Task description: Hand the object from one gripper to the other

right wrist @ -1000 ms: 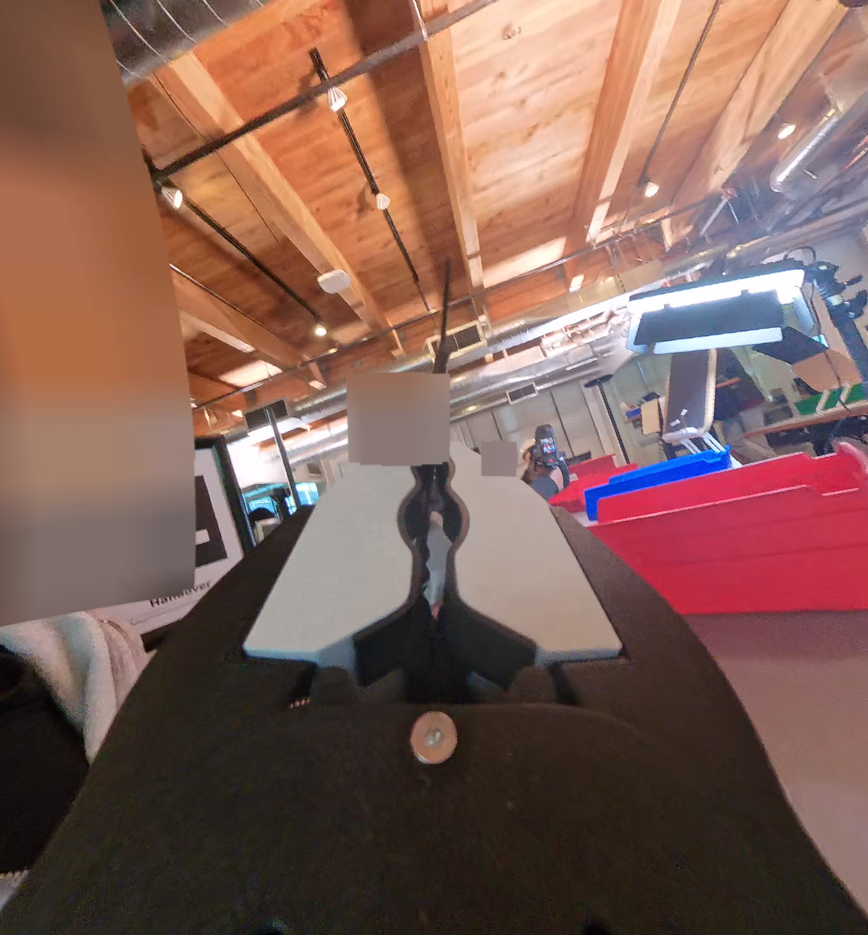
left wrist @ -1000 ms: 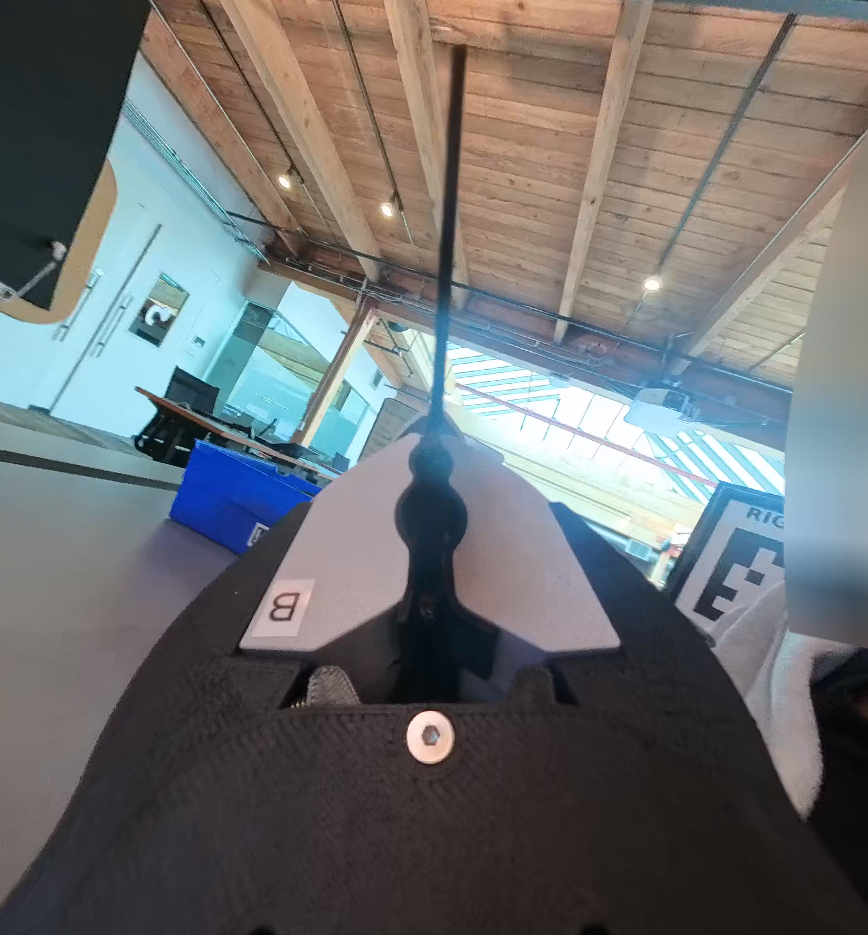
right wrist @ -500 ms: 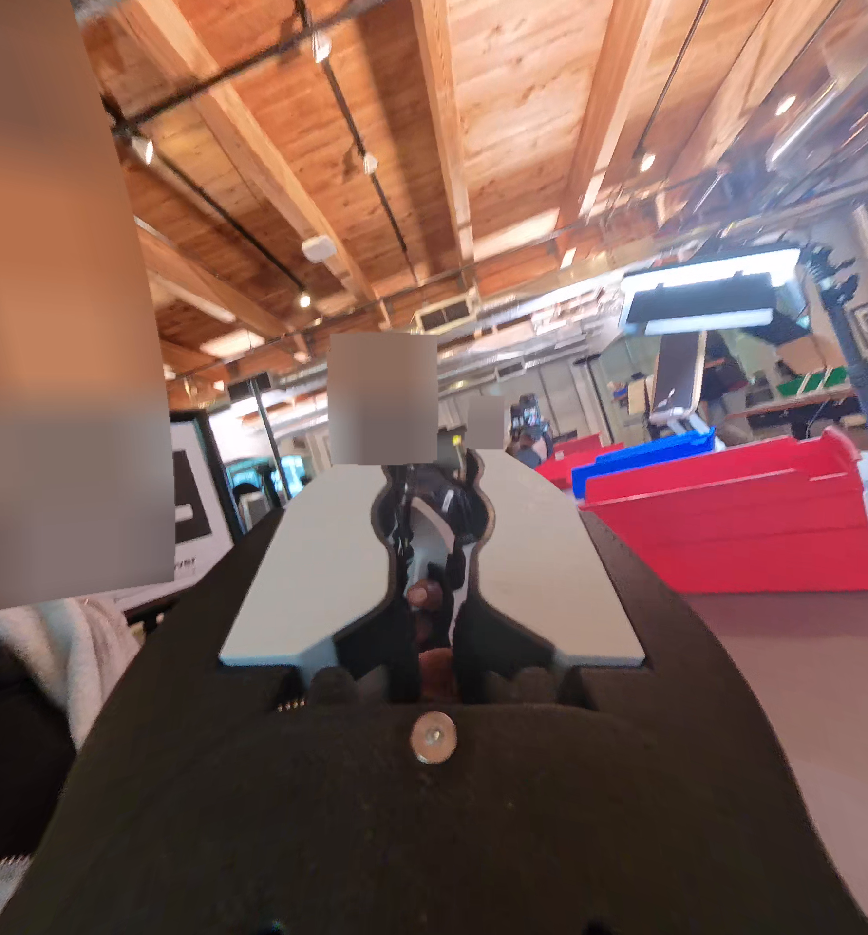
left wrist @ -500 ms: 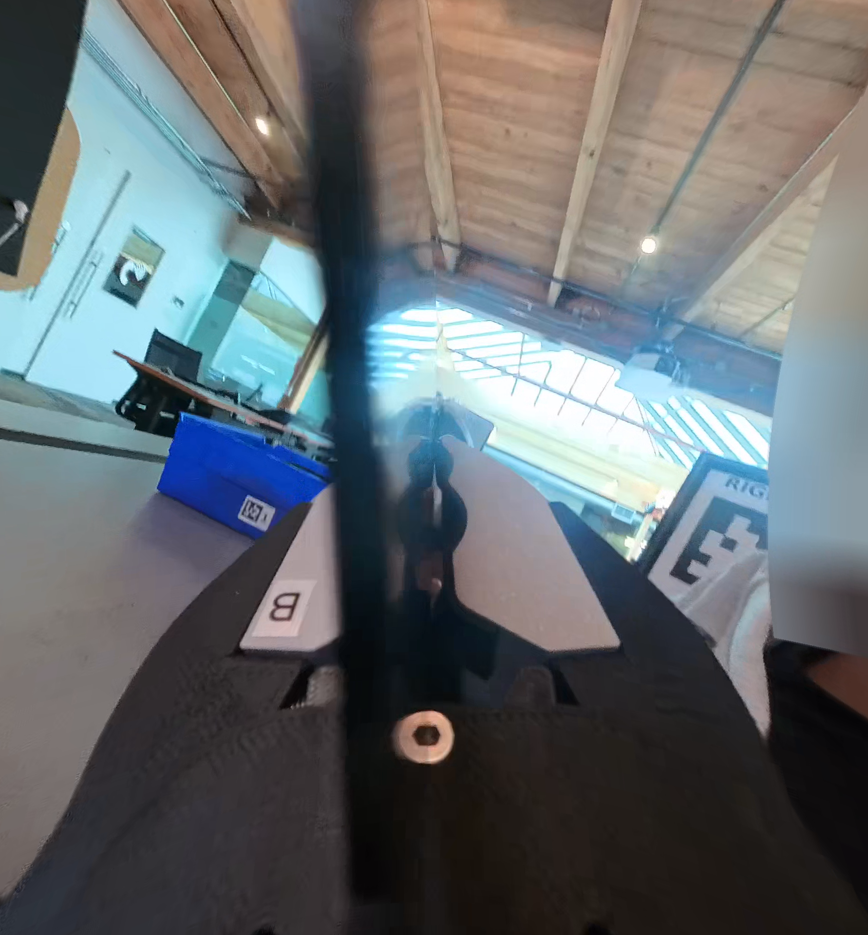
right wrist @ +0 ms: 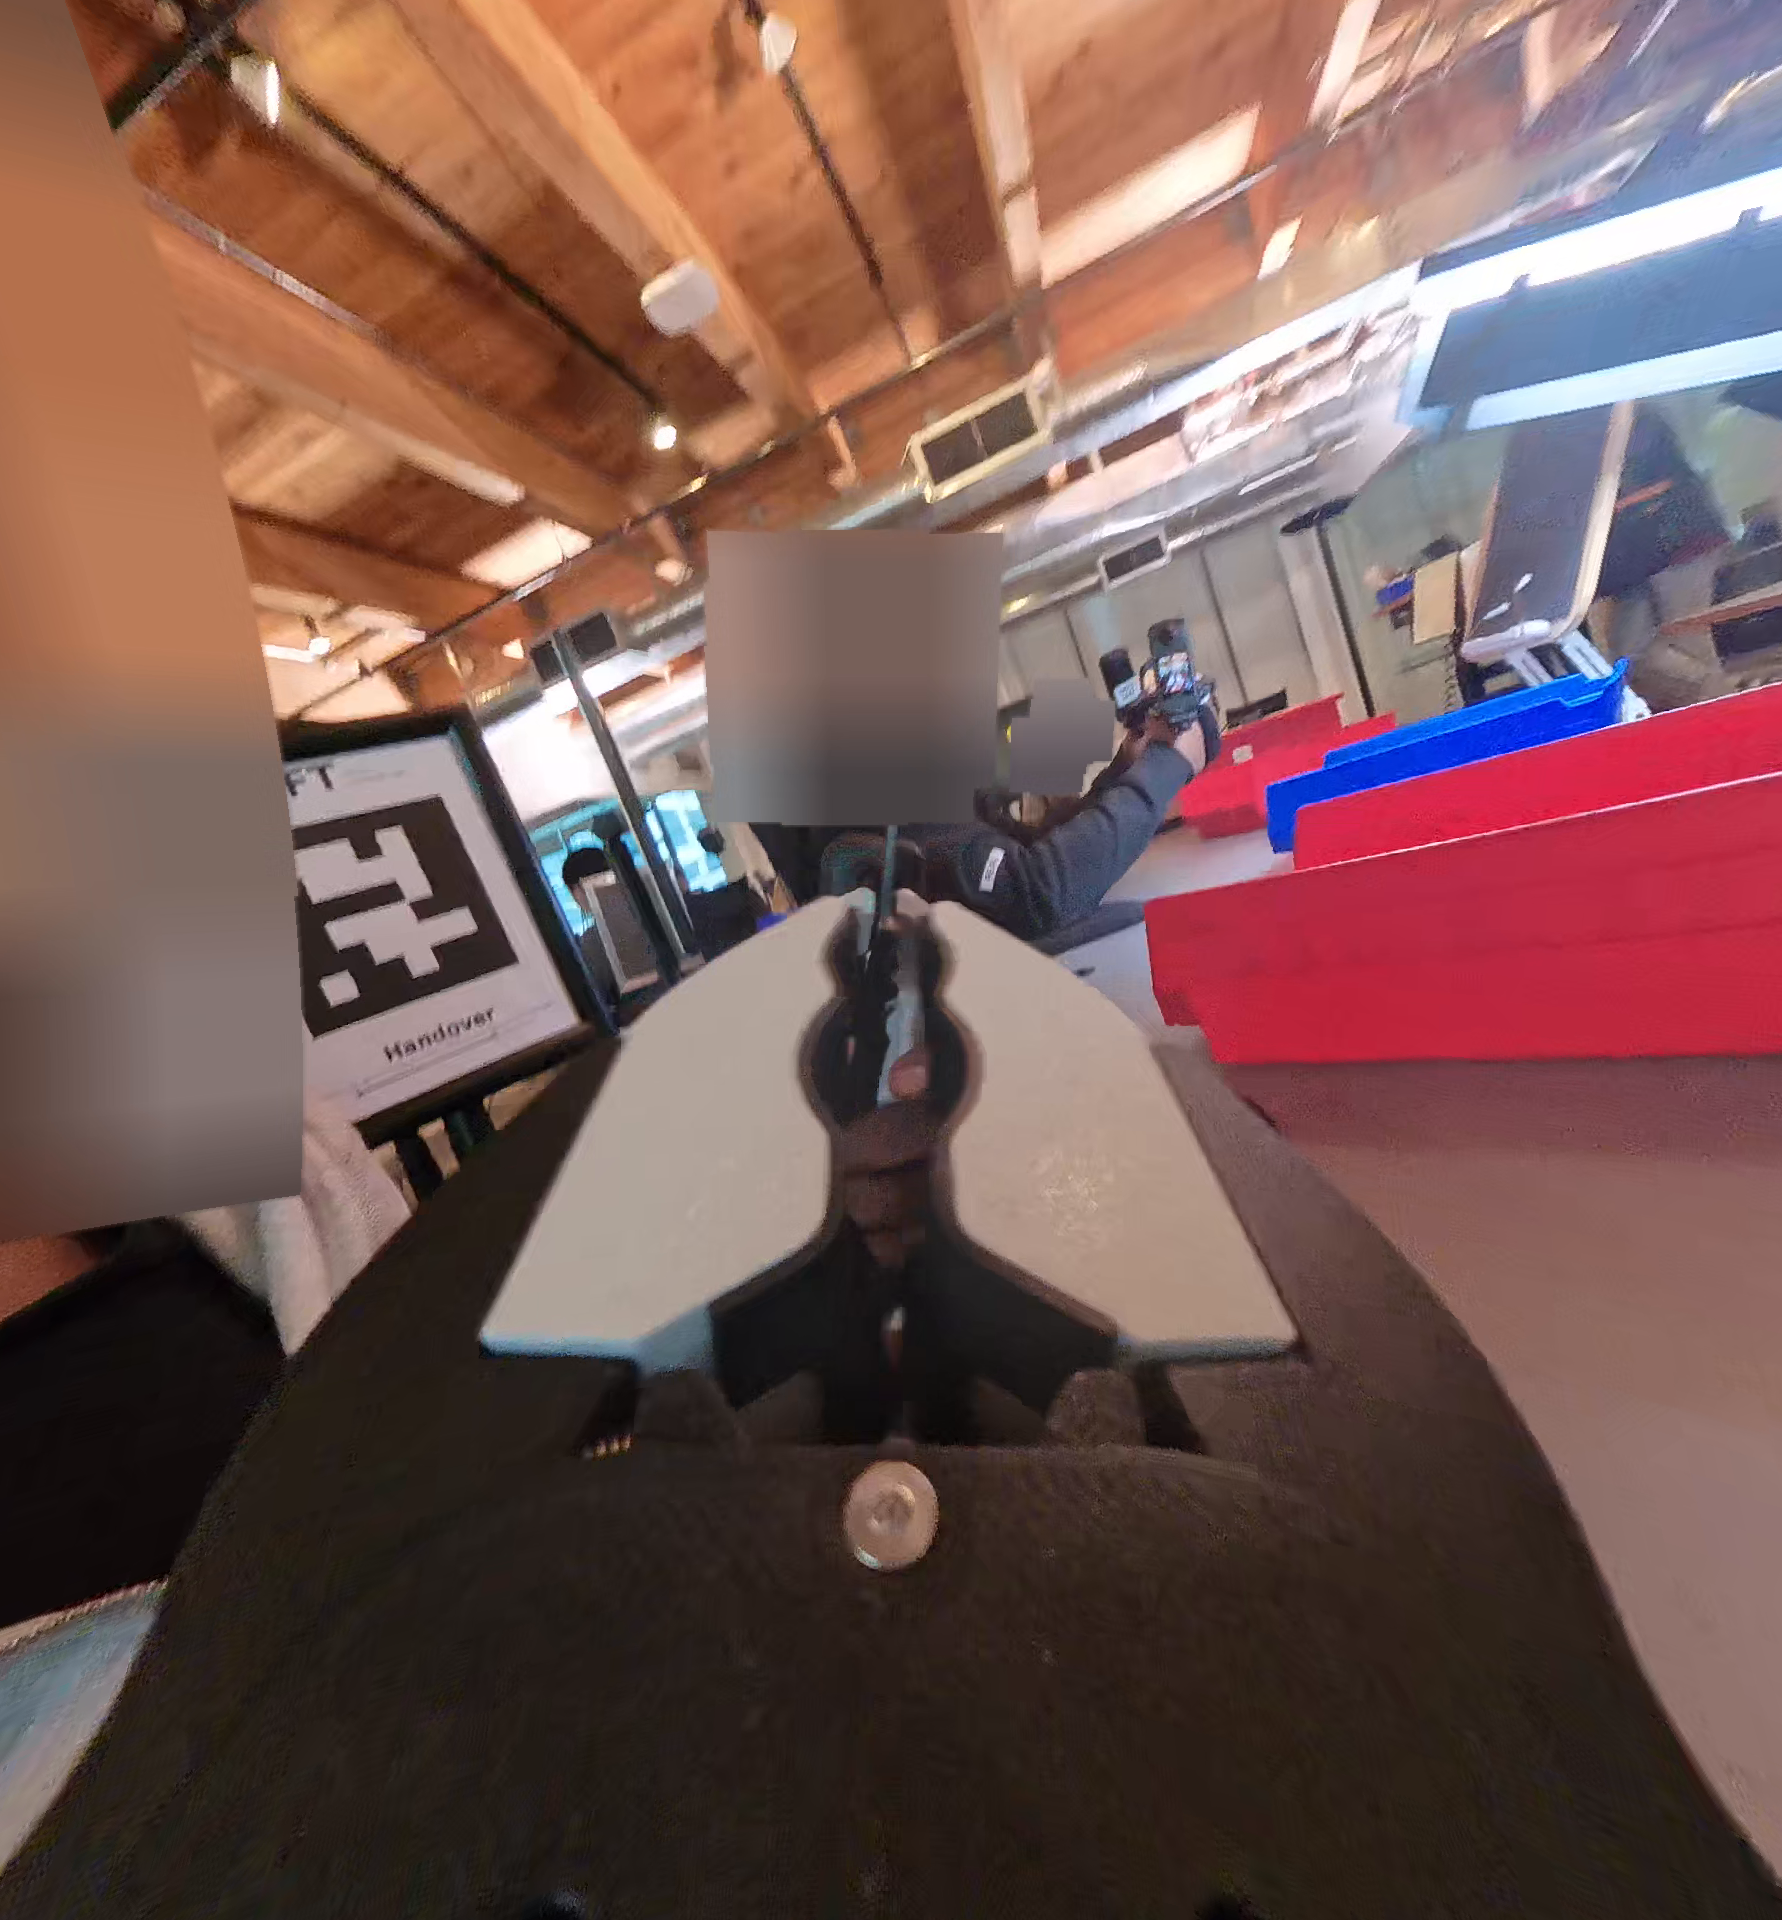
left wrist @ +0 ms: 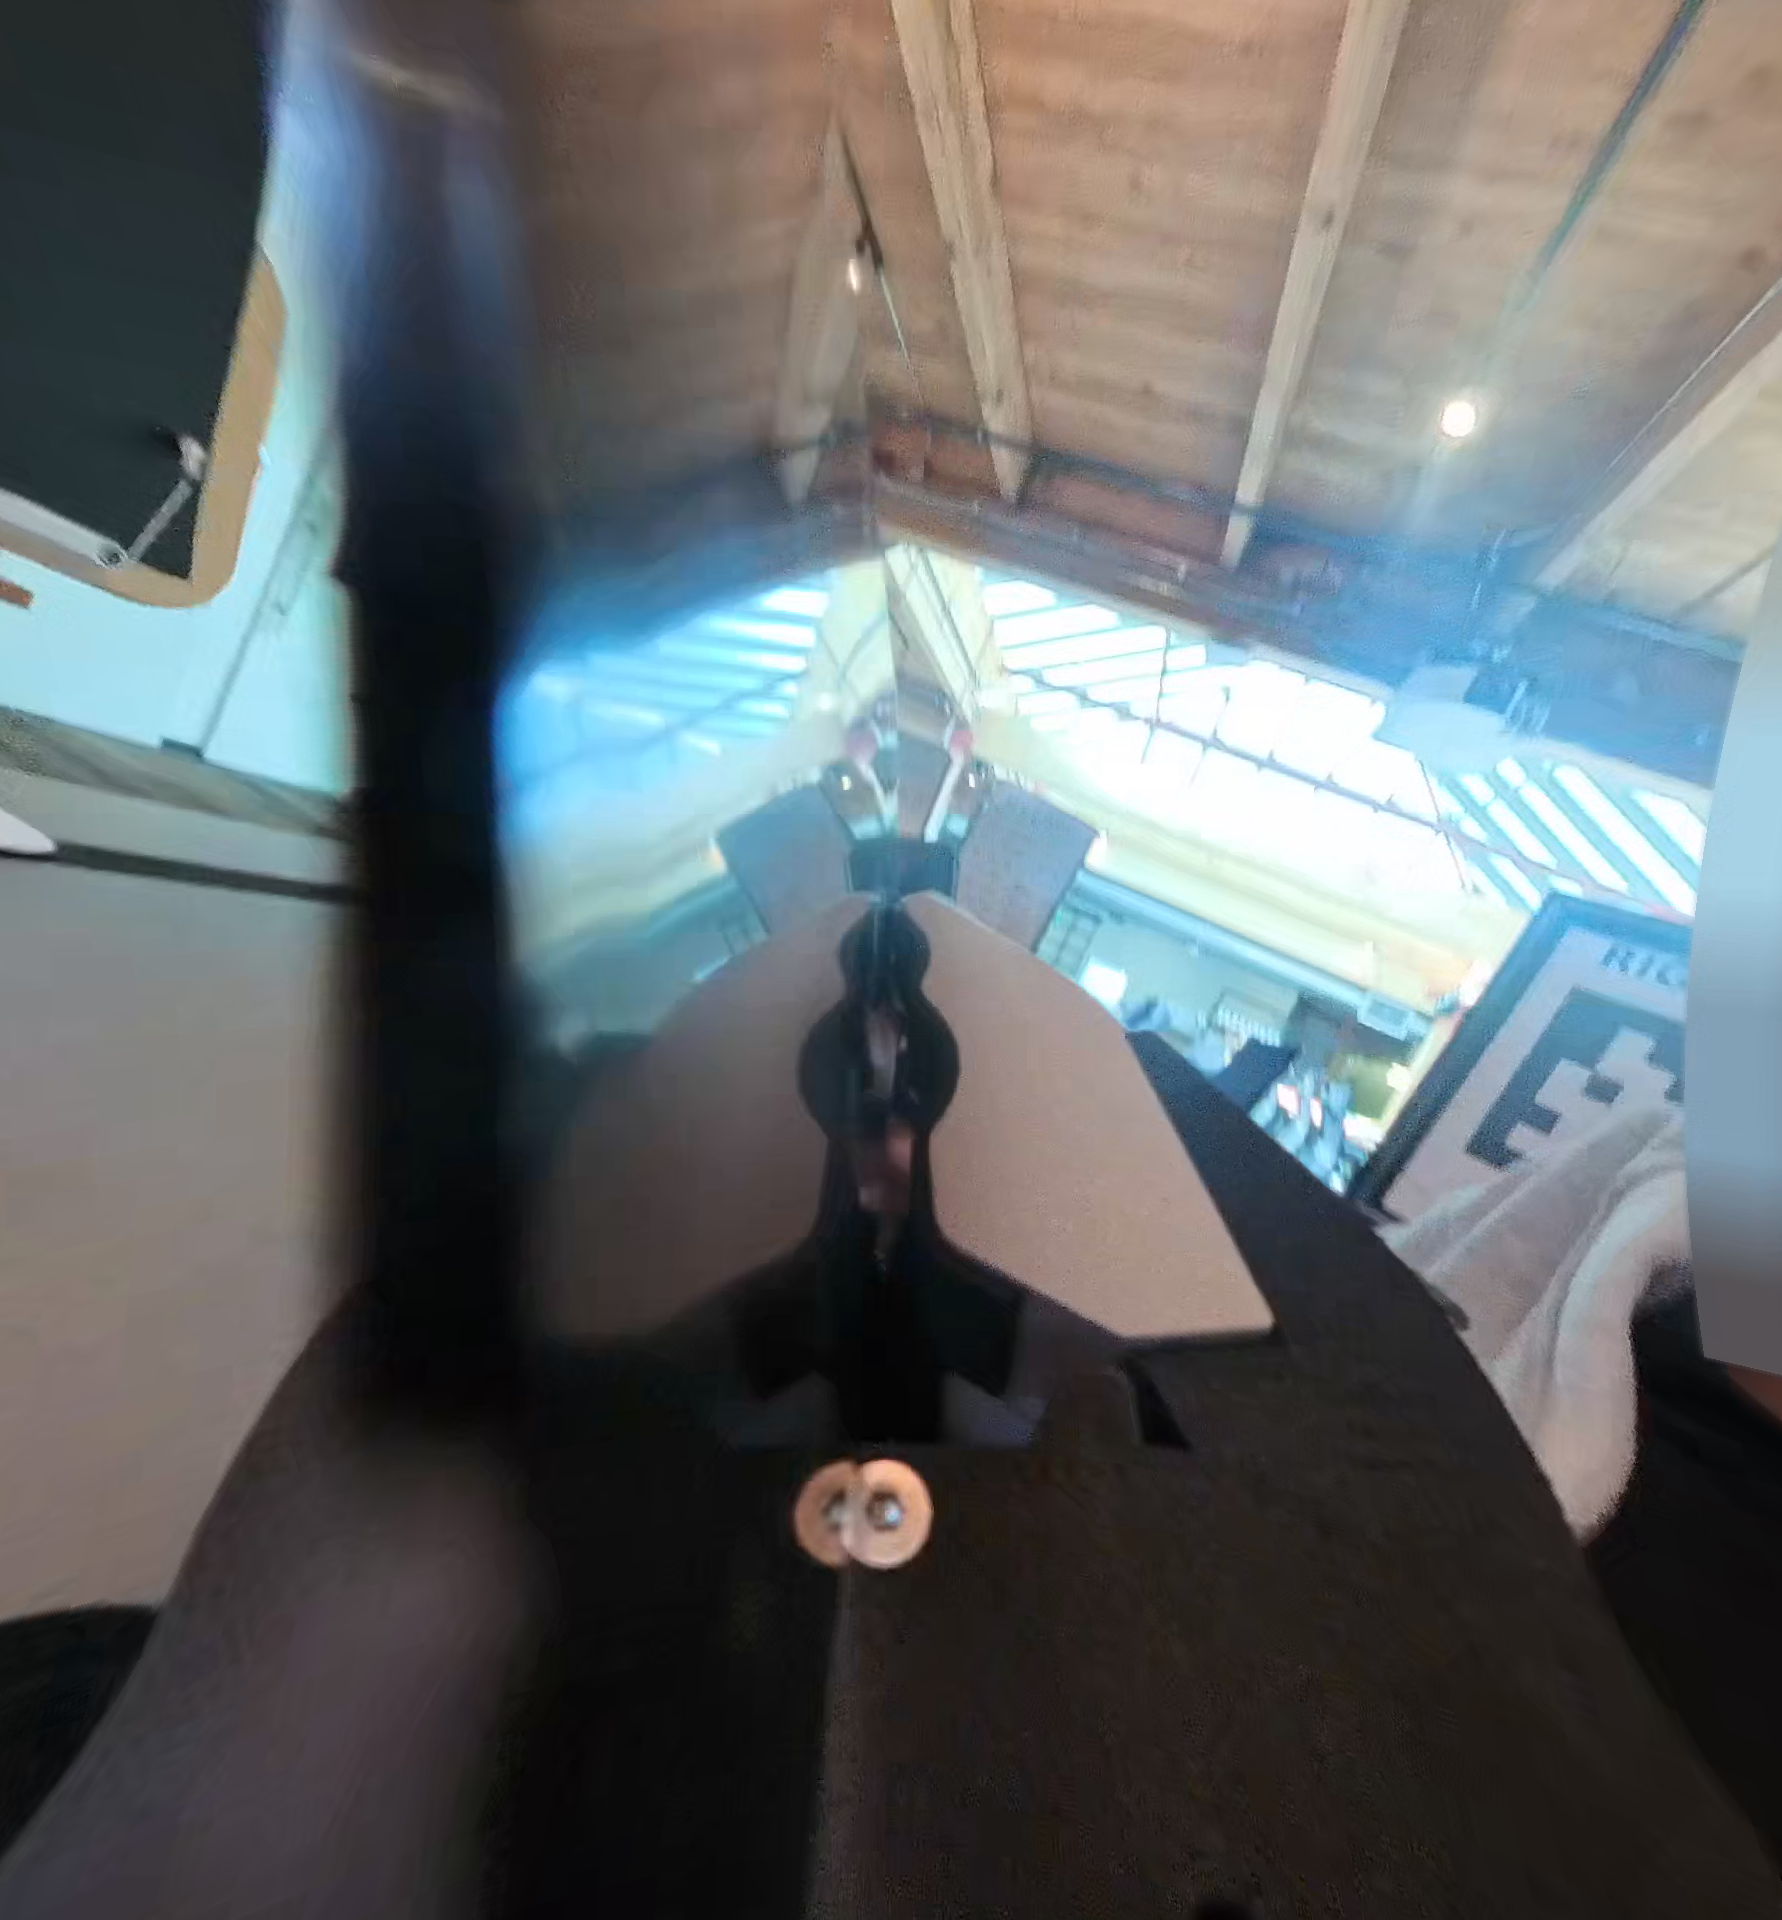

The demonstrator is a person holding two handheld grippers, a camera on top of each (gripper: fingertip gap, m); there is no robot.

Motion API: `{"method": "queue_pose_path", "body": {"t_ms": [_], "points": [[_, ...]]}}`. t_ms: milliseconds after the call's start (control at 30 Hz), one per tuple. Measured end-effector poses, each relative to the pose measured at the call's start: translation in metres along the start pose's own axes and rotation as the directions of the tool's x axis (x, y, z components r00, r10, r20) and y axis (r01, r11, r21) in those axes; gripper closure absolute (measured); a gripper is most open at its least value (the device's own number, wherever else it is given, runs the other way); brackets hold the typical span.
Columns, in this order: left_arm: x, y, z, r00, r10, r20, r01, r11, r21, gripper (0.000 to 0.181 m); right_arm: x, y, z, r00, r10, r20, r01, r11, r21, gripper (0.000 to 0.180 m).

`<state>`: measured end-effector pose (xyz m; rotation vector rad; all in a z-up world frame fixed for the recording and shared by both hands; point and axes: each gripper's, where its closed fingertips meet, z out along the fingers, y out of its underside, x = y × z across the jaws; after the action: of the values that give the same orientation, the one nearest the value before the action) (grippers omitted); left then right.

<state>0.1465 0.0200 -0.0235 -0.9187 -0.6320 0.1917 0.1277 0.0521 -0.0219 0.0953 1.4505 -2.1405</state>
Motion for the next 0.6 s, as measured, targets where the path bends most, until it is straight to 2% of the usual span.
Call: {"method": "queue_pose_path", "body": {"t_ms": [33, 167, 200, 233, 267, 300, 367, 433, 500, 567, 600], "points": [[0.003, 0.005, -0.001, 1.000, 0.009, -0.017, -0.010, 0.998, -0.063, 0.181, 0.000, -0.001, 0.000, 1.000, -0.014, 0.003, 0.014, 1.000, -0.028, 0.154], [0.011, 0.045, -0.008, 0.997, 0.045, -0.059, -0.064, 0.919, -0.388, 0.181, -0.004, 0.000, 0.000, 0.995, -0.103, 0.011, 0.103, 0.985, -0.140, 0.134], [0.011, 0.052, -0.009, 0.996, 0.060, -0.058, -0.080, 0.894, -0.441, 0.181, -0.008, 0.007, 0.000, 0.993, -0.107, 0.044, 0.114, 0.973, -0.199, 0.139], [0.010, 0.057, -0.010, 0.996, 0.073, -0.056, -0.091, 0.878, -0.470, 0.181, -0.014, 0.017, -0.001, 0.990, -0.106, 0.089, 0.127, 0.953, -0.276, 0.162], [0.011, 0.059, -0.010, 0.995, 0.081, -0.065, -0.102, 0.870, -0.482, 0.180, -0.017, 0.029, -0.003, 0.987, -0.110, 0.115, 0.144, 0.922, -0.359, 0.177], [0.007, 0.060, -0.010, 0.994, 0.104, -0.046, -0.113, 0.867, -0.486, 0.178, -0.016, 0.036, -0.005, 0.985, -0.130, 0.112, 0.165, 0.898, -0.407, 0.178], [0.003, 0.051, -0.004, 0.993, 0.114, -0.023, -0.114, 0.904, -0.412, 0.174, -0.012, 0.033, -0.003, 0.981, -0.173, 0.082, 0.191, 0.903, -0.384, 0.178], [0.002, 0.036, 0.006, 0.996, 0.084, -0.003, -0.082, 0.960, -0.269, 0.161, -0.010, 0.020, 0.000, 0.990, -0.132, 0.049, 0.141, 0.954, -0.265, 0.178], [0.002, 0.036, 0.015, 0.996, 0.093, 0.003, -0.091, 0.978, -0.186, 0.146, -0.007, 0.011, 0.001, 0.997, -0.069, 0.030, 0.073, 0.986, -0.149, 0.178], [-0.002, 0.042, 0.023, 0.992, 0.123, 0.038, -0.117, 0.983, -0.145, 0.148, -0.006, 0.004, 0.001, 0.999, -0.033, 0.031, 0.035, 0.998, -0.049, 0.178], [-0.002, 0.044, 0.025, 0.990, 0.134, 0.040, -0.129, 0.984, -0.124, 0.164, -0.007, 0.001, 0.001, 0.999, -0.013, 0.038, 0.013, 1.000, -0.003, 0.178]]}}
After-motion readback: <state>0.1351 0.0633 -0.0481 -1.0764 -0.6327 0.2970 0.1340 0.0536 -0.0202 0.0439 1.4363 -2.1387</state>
